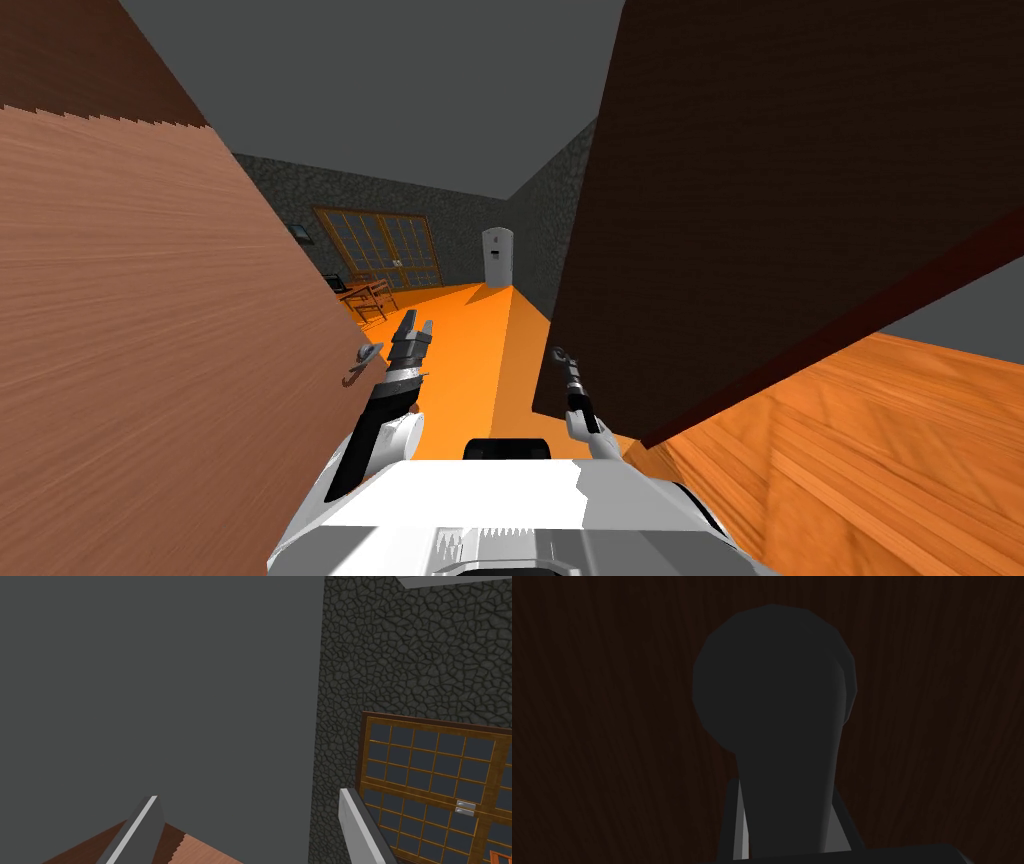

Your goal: Push the door open

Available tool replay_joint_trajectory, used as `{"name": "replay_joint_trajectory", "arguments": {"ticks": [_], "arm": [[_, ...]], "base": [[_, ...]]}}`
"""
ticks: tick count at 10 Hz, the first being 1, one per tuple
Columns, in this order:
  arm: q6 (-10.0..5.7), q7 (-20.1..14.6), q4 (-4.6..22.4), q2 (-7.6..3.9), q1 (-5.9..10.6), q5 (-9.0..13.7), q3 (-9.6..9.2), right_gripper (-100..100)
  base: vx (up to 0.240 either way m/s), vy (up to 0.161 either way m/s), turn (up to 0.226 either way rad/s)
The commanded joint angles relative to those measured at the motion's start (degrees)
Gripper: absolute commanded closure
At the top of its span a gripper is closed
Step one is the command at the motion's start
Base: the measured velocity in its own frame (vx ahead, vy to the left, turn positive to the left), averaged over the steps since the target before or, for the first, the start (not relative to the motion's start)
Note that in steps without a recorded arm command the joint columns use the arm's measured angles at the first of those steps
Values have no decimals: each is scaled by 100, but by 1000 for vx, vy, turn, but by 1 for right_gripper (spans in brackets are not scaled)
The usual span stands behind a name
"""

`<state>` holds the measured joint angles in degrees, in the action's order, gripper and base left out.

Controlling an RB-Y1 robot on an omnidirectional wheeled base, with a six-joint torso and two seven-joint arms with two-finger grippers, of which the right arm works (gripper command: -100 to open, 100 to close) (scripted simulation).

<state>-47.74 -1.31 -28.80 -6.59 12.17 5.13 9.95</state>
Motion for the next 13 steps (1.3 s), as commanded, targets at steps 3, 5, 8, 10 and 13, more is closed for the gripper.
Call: {"name": "replay_joint_trajectory", "arguments": {"ticks": [3, 5, 8, 10, 13], "arm": [[-39, 71, 47, -67, 26, 119, 190, 100], [-44, 112, 56, -93, 15, 187, 297, 100], [-52, 179, 70, -135, -3, 297, 470, 100], [-58, 225, 80, -164, -15, 373, 591, 100], [-68, 305, 98, -215, -37, 505, 799, 100]], "base": [[196, 35, -42], [184, 29, -44], [187, 37, -50], [219, 51, -58], [219, 64, -69]]}}
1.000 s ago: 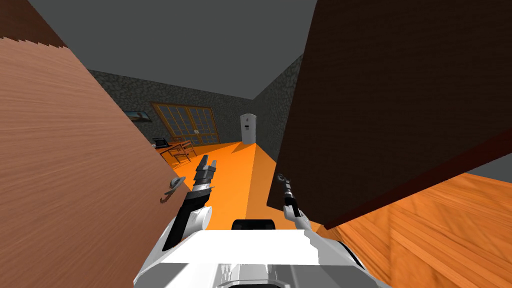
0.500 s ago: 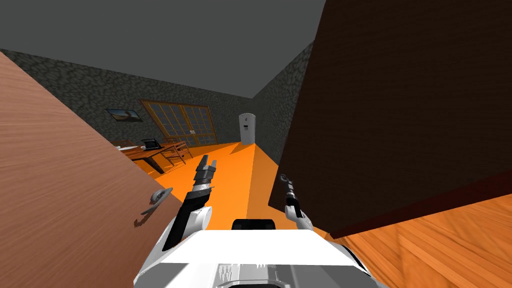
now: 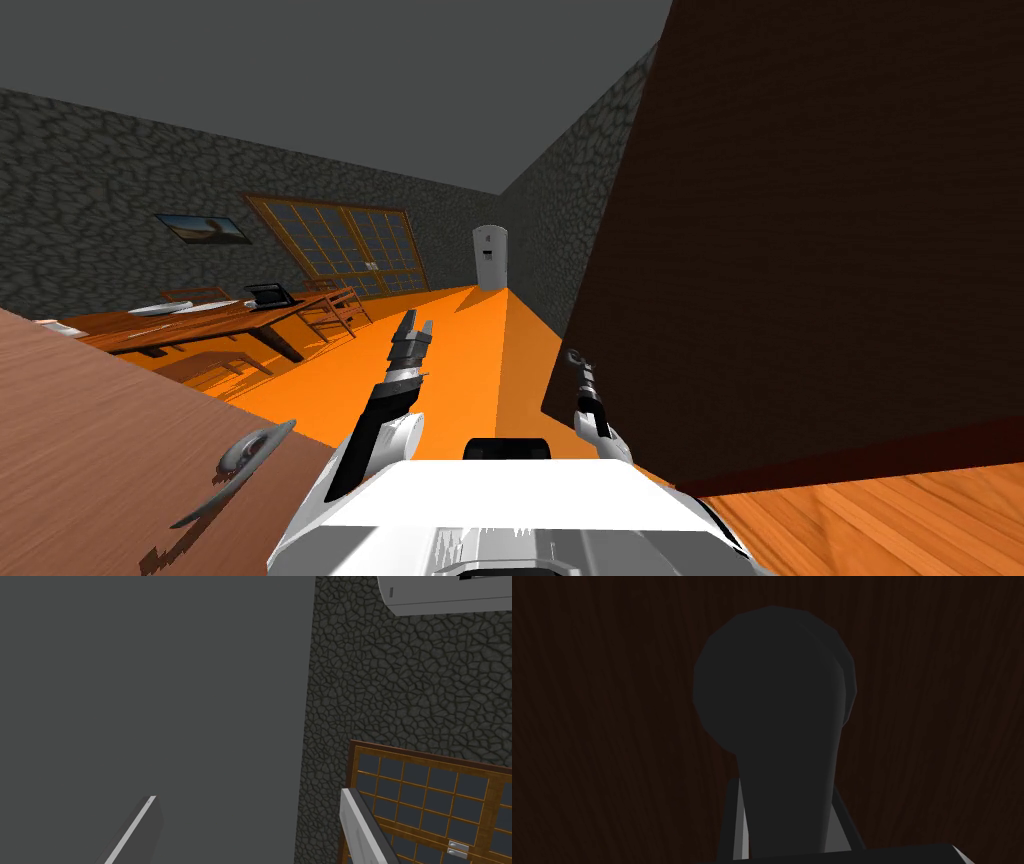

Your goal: Push the door open

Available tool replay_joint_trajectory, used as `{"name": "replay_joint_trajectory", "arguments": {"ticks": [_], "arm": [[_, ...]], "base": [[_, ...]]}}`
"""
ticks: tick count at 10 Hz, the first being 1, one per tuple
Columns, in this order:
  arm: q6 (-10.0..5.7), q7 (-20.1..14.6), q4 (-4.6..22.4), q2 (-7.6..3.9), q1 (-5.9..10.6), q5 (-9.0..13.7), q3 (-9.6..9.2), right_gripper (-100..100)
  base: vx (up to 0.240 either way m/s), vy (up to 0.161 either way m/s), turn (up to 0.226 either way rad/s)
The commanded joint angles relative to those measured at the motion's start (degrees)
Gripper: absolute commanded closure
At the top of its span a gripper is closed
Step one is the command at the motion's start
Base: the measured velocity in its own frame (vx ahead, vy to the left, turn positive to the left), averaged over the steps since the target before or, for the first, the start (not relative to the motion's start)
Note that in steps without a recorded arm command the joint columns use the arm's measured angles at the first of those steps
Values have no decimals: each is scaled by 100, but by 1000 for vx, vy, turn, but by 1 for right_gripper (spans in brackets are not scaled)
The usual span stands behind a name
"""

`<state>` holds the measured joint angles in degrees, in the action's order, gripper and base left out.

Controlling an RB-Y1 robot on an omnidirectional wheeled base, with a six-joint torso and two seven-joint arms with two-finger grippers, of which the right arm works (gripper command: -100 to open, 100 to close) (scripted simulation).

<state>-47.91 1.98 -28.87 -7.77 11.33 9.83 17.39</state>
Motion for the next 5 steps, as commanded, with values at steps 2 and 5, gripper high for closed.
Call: {"name": "replay_joint_trajectory", "arguments": {"ticks": [2, 5], "arm": [[-56, 18, 114, -124, 36, 107, 168, 100], [-60, 58, 123, -149, 25, 173, 271, 100]], "base": [[198, 23, -46], [181, 38, -43]]}}
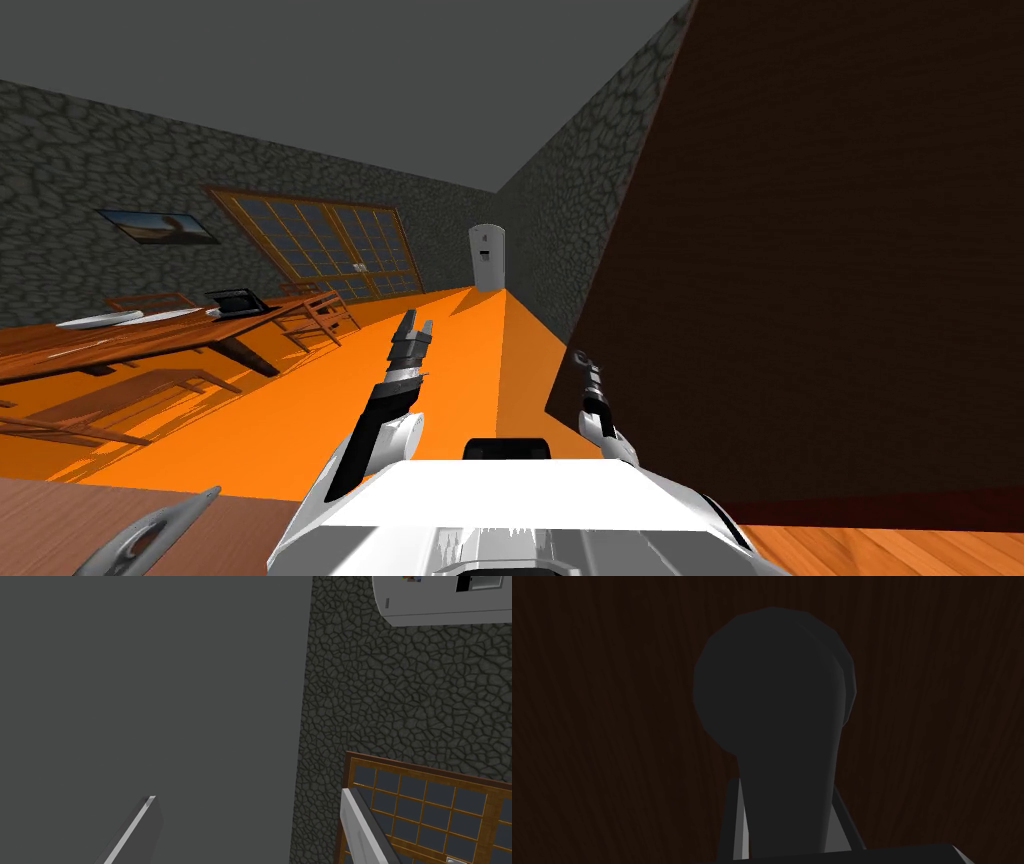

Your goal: Push the door open

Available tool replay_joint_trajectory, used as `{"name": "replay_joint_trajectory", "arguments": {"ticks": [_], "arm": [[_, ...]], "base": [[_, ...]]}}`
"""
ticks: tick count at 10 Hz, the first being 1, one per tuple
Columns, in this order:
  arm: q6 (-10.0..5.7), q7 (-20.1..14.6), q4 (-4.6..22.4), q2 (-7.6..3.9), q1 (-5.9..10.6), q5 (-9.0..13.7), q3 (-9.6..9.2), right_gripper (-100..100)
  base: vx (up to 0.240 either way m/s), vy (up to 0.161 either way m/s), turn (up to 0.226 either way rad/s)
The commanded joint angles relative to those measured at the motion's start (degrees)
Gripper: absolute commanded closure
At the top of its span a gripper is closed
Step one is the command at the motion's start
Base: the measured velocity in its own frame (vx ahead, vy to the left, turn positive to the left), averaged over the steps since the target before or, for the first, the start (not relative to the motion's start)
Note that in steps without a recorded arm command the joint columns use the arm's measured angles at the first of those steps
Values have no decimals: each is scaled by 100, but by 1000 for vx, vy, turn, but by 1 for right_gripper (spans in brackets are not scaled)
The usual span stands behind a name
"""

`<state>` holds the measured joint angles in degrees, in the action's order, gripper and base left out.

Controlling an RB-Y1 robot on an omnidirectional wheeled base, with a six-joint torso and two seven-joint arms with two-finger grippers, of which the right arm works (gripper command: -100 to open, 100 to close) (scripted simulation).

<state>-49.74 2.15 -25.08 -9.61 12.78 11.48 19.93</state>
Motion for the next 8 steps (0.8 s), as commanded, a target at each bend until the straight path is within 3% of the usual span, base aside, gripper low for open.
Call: {"name": "replay_joint_trajectory", "arguments": {"ticks": [1, 7, 8], "arm": [[122, 41, -256, 35, -119, 7, 17, 100], [146, 133, -192, -29, -159, 162, 262, 100], [103, 176, -168, -77, -158, 241, 385, 100]], "base": [[33, 0, -11], [159, 38, -51], [167, -15, -39]]}}
